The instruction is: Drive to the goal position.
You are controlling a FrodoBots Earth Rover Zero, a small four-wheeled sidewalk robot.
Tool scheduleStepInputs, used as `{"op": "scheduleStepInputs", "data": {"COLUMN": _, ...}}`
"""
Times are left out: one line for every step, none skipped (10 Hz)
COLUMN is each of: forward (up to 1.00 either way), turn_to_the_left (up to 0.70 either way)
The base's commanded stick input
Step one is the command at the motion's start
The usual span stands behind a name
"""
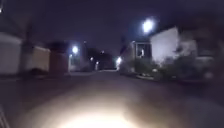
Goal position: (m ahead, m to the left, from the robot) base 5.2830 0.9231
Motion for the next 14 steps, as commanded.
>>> {"op": "scheduleStepInputs", "data": {"forward": 0.7, "turn_to_the_left": 0.0}}
{"op": "scheduleStepInputs", "data": {"forward": 0.7, "turn_to_the_left": 0.0}}
{"op": "scheduleStepInputs", "data": {"forward": 0.7, "turn_to_the_left": 0.0}}
{"op": "scheduleStepInputs", "data": {"forward": 0.7, "turn_to_the_left": 0.0}}
{"op": "scheduleStepInputs", "data": {"forward": 0.7, "turn_to_the_left": 0.0}}
{"op": "scheduleStepInputs", "data": {"forward": 0.7, "turn_to_the_left": 0.0}}
{"op": "scheduleStepInputs", "data": {"forward": 0.7, "turn_to_the_left": 0.0}}
{"op": "scheduleStepInputs", "data": {"forward": 0.7, "turn_to_the_left": 0.0}}
{"op": "scheduleStepInputs", "data": {"forward": 0.7, "turn_to_the_left": 0.0}}
{"op": "scheduleStepInputs", "data": {"forward": 0.7, "turn_to_the_left": 0.0}}
{"op": "scheduleStepInputs", "data": {"forward": 0.7, "turn_to_the_left": 0.0}}
{"op": "scheduleStepInputs", "data": {"forward": 0.7, "turn_to_the_left": 0.0}}
{"op": "scheduleStepInputs", "data": {"forward": 0.7, "turn_to_the_left": 0.0}}
{"op": "scheduleStepInputs", "data": {"forward": 0.7, "turn_to_the_left": 0.0}}
